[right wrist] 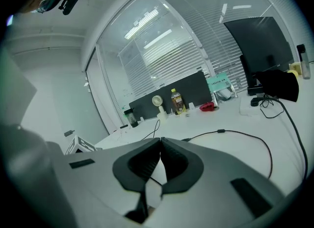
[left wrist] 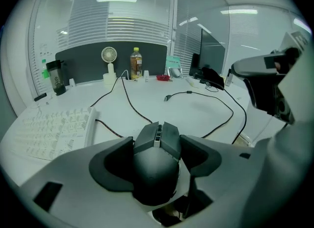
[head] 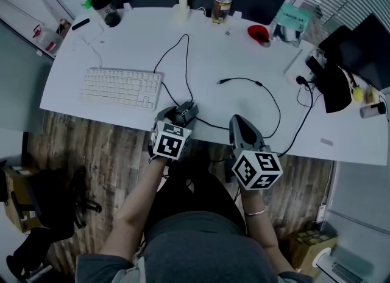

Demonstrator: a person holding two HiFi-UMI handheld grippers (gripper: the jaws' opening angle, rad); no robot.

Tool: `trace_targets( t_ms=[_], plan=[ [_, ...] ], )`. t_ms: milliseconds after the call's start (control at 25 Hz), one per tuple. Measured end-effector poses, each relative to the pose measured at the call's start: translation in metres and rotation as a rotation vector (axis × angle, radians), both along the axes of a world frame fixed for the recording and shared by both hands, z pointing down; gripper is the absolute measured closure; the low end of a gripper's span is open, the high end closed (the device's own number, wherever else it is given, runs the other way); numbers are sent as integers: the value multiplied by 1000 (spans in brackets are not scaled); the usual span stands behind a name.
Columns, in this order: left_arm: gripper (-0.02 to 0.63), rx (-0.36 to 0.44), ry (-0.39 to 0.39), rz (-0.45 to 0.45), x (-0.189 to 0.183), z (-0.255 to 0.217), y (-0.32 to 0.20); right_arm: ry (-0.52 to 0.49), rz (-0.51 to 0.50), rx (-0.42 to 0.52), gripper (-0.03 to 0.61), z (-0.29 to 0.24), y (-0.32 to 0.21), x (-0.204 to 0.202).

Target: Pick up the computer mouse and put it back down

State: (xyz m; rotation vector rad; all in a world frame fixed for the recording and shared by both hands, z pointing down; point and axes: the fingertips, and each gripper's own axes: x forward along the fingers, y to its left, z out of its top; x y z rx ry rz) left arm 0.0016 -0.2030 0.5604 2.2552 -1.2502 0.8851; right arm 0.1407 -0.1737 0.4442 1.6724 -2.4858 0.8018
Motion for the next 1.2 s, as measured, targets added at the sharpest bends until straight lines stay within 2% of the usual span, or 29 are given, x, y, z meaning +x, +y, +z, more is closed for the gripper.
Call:
trace_targets(
  t_ms=[640, 1000, 1200],
  plan=[
    [308, 21, -53, 75, 6, 7, -5, 7, 42, -13, 588, 3, 4, -1],
    [301, 8, -41, 128, 8, 11, -2, 0, 55, -23, 588, 6, 10, -7],
    [299, 24, 2, 128, 7, 3, 1, -6, 53, -25, 588, 6, 13, -15]
  ],
)
